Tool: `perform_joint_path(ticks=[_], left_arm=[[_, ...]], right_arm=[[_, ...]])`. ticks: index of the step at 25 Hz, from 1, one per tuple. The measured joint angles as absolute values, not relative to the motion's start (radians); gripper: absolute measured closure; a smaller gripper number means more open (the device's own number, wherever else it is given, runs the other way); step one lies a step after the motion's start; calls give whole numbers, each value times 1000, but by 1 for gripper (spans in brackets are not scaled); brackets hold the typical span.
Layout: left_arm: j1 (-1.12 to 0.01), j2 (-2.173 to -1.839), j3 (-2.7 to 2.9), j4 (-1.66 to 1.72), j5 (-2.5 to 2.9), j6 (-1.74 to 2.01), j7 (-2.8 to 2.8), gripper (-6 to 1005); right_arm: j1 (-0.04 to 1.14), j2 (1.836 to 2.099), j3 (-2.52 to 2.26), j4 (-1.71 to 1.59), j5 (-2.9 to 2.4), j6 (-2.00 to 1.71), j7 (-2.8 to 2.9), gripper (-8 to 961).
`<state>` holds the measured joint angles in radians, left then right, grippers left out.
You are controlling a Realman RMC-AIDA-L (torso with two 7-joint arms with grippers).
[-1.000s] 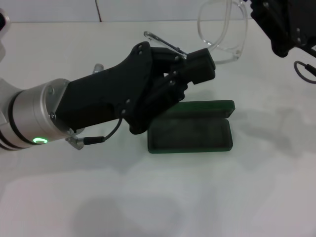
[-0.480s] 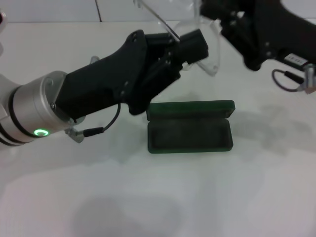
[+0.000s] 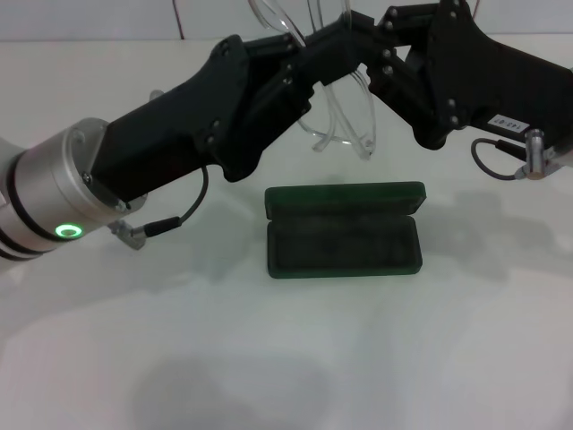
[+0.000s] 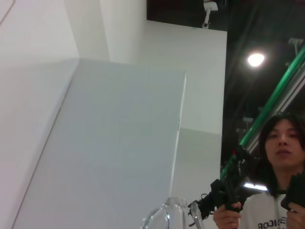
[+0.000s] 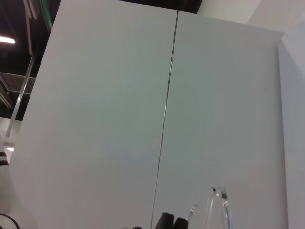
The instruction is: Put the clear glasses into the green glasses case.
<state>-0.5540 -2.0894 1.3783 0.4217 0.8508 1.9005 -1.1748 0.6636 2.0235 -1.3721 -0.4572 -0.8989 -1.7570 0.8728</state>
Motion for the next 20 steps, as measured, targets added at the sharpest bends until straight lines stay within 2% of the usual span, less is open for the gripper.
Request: perform_joint_path(ticks=[20], left_arm=[[-556, -2084, 1363, 400, 858, 1899, -1178, 943]], right_arm=[[647, 2023, -1341, -458, -907, -1748, 868, 898]])
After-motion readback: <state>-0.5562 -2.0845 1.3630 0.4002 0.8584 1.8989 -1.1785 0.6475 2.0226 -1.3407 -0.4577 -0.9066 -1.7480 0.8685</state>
